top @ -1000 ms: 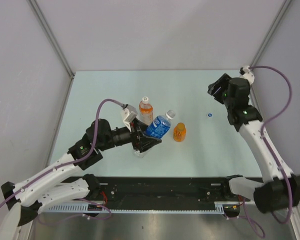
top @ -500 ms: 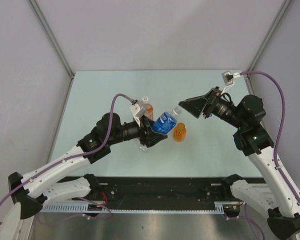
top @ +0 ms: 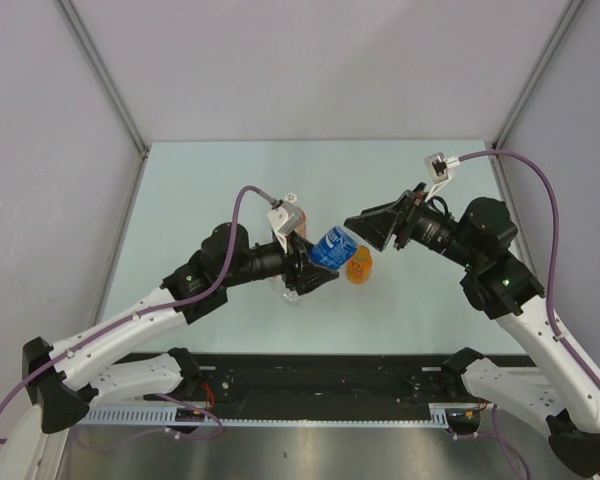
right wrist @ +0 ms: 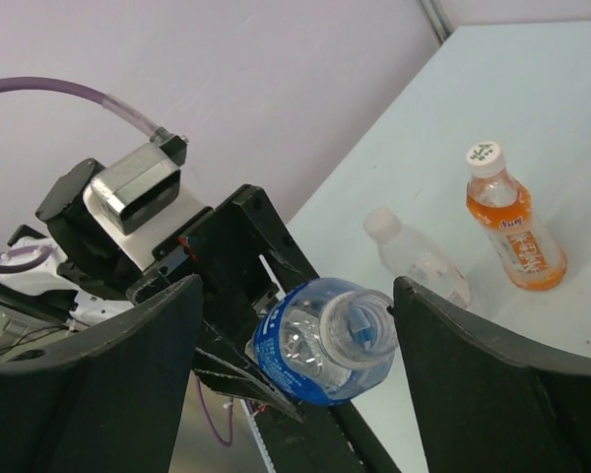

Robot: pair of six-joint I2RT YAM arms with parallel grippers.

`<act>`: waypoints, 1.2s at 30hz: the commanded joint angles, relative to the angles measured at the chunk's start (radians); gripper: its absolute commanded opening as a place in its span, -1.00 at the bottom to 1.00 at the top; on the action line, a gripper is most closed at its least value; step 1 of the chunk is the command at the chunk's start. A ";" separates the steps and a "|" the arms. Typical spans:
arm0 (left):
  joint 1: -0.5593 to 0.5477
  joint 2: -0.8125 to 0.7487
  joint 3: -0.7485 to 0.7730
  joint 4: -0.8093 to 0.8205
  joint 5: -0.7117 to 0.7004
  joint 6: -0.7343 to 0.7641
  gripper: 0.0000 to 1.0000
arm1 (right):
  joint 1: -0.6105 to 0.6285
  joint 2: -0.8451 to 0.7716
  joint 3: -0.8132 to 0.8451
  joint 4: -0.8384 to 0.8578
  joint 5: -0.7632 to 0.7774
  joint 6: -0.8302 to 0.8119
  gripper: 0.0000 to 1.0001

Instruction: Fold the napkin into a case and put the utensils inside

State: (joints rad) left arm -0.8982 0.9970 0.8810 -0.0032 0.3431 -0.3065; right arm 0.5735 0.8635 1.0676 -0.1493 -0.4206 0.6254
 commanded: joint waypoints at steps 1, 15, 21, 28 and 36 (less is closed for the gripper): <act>-0.004 -0.021 0.053 0.118 0.004 -0.002 -0.92 | 0.014 -0.004 0.008 -0.096 0.040 -0.030 0.67; -0.004 -0.058 0.027 0.155 0.028 -0.020 -0.98 | 0.032 -0.006 -0.021 0.011 0.007 0.022 0.69; -0.007 -0.047 0.021 0.163 0.042 -0.026 -0.99 | 0.055 0.025 -0.021 0.086 -0.050 0.057 0.42; -0.007 -0.051 0.021 0.152 0.039 -0.019 -0.97 | 0.078 0.012 -0.041 0.111 -0.023 0.051 -0.33; -0.007 -0.057 0.029 0.118 0.022 -0.014 -0.13 | 0.088 -0.007 -0.041 0.112 -0.001 0.034 -1.00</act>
State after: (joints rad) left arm -0.9009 0.9516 0.8803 0.0841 0.3698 -0.3275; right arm 0.6384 0.8692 1.0317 -0.0494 -0.3935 0.6662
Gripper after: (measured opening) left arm 0.653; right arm 0.328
